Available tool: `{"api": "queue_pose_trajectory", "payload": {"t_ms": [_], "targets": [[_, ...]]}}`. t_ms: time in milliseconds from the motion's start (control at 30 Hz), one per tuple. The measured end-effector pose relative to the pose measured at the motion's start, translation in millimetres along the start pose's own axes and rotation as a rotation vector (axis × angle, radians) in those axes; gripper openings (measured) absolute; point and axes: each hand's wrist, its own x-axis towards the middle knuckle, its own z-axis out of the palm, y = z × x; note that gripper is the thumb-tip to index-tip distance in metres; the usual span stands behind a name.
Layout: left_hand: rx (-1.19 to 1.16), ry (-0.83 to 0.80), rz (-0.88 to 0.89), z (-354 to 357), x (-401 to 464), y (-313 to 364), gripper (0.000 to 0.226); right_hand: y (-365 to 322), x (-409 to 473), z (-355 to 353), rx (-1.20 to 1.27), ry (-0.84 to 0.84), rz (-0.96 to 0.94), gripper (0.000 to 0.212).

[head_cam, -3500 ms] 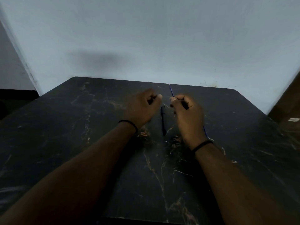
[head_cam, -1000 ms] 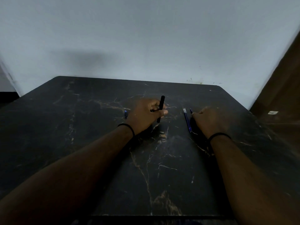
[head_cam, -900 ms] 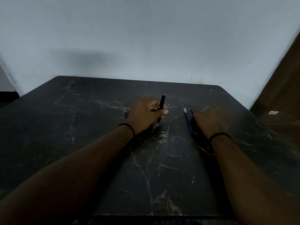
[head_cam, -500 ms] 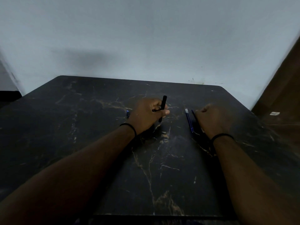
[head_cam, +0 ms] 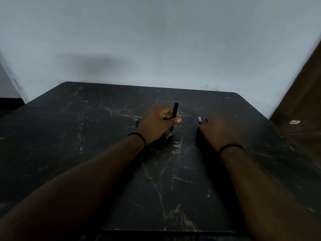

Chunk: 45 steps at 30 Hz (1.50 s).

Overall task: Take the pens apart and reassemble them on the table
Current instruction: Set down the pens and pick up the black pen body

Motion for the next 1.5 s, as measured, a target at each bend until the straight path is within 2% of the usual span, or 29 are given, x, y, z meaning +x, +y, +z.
{"api": "queue_pose_trajectory", "payload": {"t_ms": [200,433,600,700,867,1000,1033,1100,1300,1500], "targets": [[0.009,-0.012,-0.012,1,0,-1,0.014,-10,-3,-1,0.030,-0.096,0.046,0.036],[0.012,-0.011,-0.020,0,1,-2,0.014,-18,-9,3,-0.027,-0.040,-0.028,0.053],[0.003,-0.004,-0.006,0,0,1,0.013,-16,-9,0,0.039,-0.083,-0.017,0.049],[0.000,-0.003,-0.007,0,-1,3,0.014,-15,-8,-7,0.082,-0.086,-0.010,0.034],[-0.002,0.013,-0.017,0,-1,3,0.015,-22,-12,-20,0.165,0.034,-0.040,0.043],[0.029,0.016,-0.002,-2,0,3,0.014,-33,-21,-24,0.384,0.220,-0.151,0.013],[0.057,0.022,0.015,-2,0,2,0.013,-34,-23,-24,0.456,0.260,-0.186,0.009],[0.102,0.034,0.027,-4,1,1,0.012,-36,-26,-23,0.586,0.294,-0.280,0.014],[0.250,0.063,0.025,-6,6,-3,0.008,-45,-27,-23,0.969,0.113,-0.309,0.031],[0.368,0.146,0.031,-13,10,-4,0.018,-46,-32,-26,1.039,0.163,-0.360,0.012]]}}
